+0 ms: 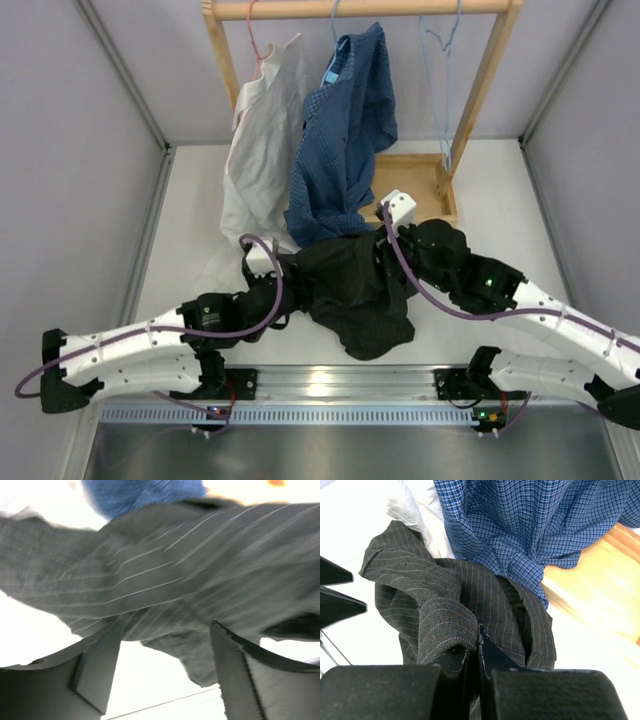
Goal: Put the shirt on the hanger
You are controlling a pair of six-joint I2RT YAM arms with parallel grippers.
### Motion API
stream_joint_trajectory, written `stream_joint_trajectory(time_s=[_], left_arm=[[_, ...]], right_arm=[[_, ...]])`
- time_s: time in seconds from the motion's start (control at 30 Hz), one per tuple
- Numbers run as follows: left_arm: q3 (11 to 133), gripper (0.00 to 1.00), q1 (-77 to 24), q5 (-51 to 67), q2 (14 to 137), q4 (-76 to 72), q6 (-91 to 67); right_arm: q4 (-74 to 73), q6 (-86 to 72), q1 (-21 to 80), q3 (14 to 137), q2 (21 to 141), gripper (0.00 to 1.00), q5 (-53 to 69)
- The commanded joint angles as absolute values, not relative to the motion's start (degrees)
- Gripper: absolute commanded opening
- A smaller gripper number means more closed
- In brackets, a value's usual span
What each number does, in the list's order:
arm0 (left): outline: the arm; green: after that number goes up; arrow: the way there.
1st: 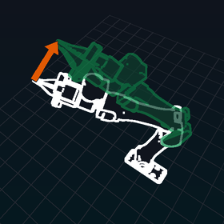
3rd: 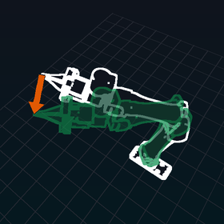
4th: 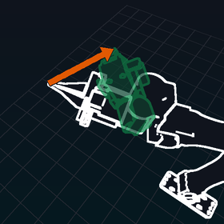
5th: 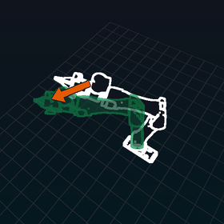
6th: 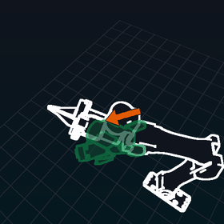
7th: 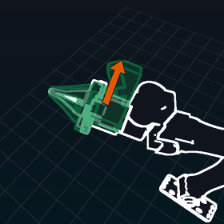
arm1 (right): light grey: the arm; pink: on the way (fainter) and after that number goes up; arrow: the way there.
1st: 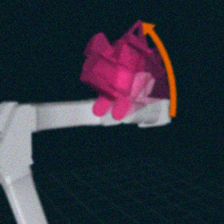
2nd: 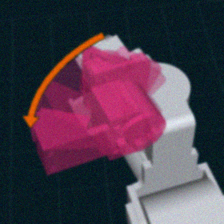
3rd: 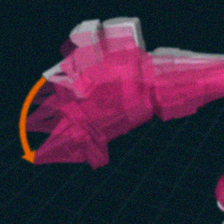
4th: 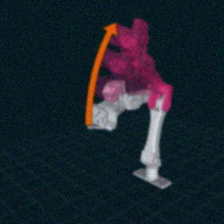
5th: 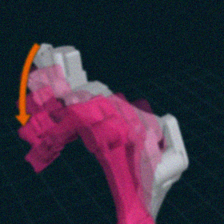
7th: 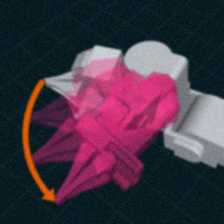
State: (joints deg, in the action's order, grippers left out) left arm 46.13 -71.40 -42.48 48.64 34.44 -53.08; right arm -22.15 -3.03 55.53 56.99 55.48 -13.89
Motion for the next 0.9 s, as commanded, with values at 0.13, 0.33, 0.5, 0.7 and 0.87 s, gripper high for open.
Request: stream_joint_trajectory(time_s=[0.13, 0.33, 0.5, 0.7, 0.87], left_arm=[[39.6, 0.98, -71.4, -50.6, 55.0, 29.2, -59.5], [40.5, 0.63, -65.9, -61.1, 59.1, 28.3, -58.2], [40.9, 0.51, -52.0, -49.4, 62.2, 11.2, -41.6], [49.4, 0.51, -43.5, -41.9, 63.4, 9.3, -35.6], [57.6, 0.53, -42.9, -33.1, 69.5, 10.0, -27.5]], right_arm=[[-19.3, -5.2, 54.7, 60.2, 55.9, 0.00, -11.1], [-20.6, -6.1, 54.7, 61.7, 55.9, 0.00, -6.0], [-21.2, -7.7, 54.7, 60.1, 54.1, 0.00, -2.6], [-23.0, -10.6, 54.7, 56.9, 52.5, 0.00, -0.4], [-24.4, -14.8, 54.7, 55.5, 54.1, 0.00, 1.7]])
